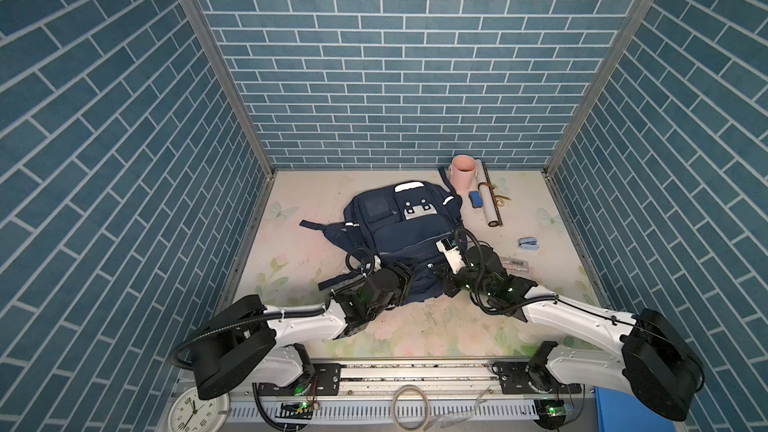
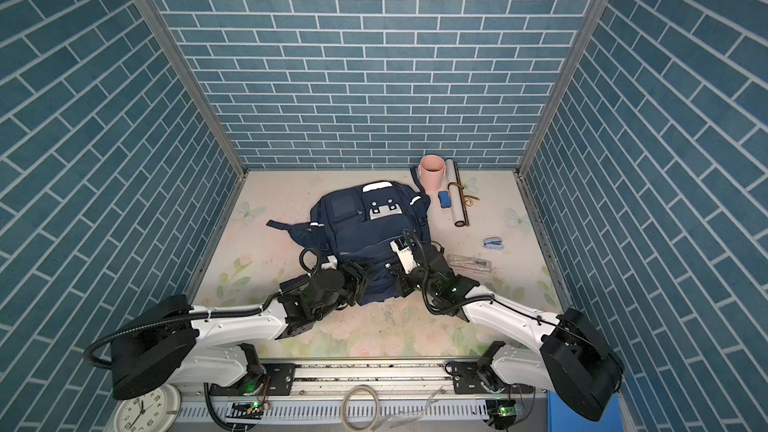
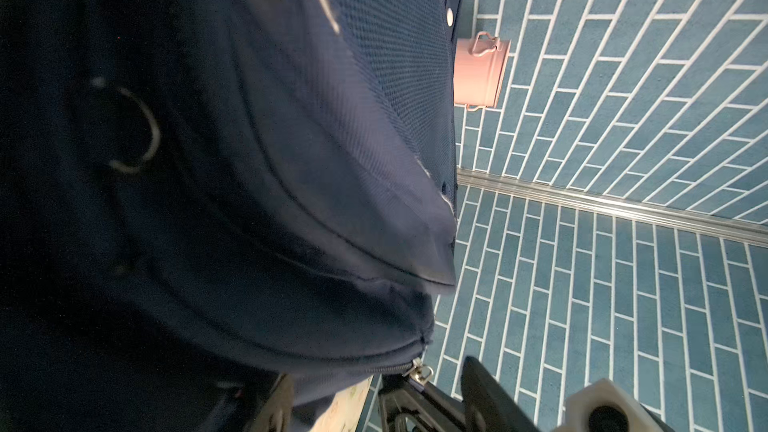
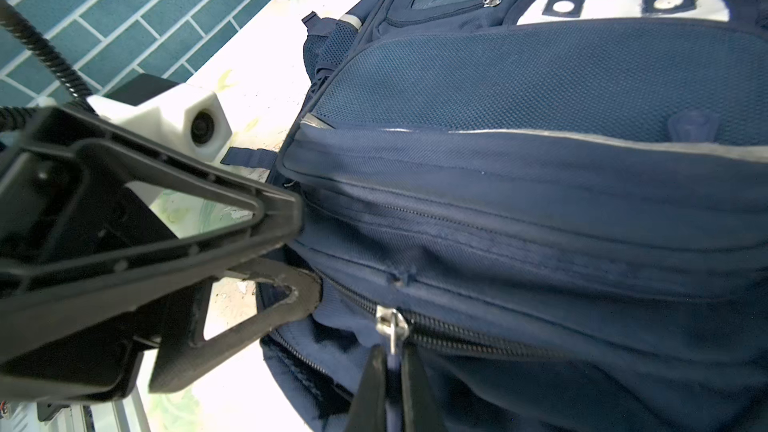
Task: Pack the student bag
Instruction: 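Finish drawing the zipper closed with the right gripper while the left moves off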
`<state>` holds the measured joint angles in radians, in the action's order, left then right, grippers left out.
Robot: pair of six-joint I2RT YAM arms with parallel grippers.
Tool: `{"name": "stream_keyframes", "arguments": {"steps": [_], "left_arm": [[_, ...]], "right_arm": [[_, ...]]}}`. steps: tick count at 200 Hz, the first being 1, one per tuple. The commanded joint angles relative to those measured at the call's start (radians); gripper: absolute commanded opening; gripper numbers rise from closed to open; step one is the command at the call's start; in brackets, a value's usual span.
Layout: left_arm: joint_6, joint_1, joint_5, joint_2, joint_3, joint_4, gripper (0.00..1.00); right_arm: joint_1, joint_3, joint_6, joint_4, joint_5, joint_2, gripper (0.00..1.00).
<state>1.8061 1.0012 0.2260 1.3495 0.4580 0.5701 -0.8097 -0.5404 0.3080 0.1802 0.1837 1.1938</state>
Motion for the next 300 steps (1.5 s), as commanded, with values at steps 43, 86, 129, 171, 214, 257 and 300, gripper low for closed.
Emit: {"name": "stream_keyframes", "arguments": {"steps": [43, 86, 129, 171, 214, 257, 300], "left_arm": [[-0.011, -0.046, 0.057, 0.067, 0.045, -0.070, 0.62], [-0.034, -0.076, -0.013, 0.157, 0.033, 0.060, 0.07], [-0.216, -0.119, -0.080, 0.068, 0.084, -0.193, 0.00], [-0.334, -0.220, -0.240, -0.091, 0.003, -0.261, 0.00], [-0.526, -0.373, -0.399, -0.241, 0.019, -0.478, 0.00], [-0.774, -0.635, -0.573, -0.304, 0.092, -0.690, 0.00], [-0.990, -0.868, -0.671, -0.218, 0.209, -0.809, 0.00]], "right_arm": [[-0.008, 0.013, -0.041, 0.068, 0.002, -0.015, 0.00], [-0.035, -0.005, -0.070, 0.045, -0.029, 0.024, 0.00], [-0.037, 0.005, -0.071, 0.042, -0.150, -0.010, 0.00], [0.043, 0.026, -0.089, 0.035, -0.179, -0.047, 0.00], [0.184, 0.021, -0.138, 0.048, -0.091, -0.037, 0.00], [0.269, -0.014, -0.187, 0.022, -0.039, 0.018, 0.00], [0.238, -0.008, -0.197, 0.124, 0.161, 0.059, 0.00]]}}
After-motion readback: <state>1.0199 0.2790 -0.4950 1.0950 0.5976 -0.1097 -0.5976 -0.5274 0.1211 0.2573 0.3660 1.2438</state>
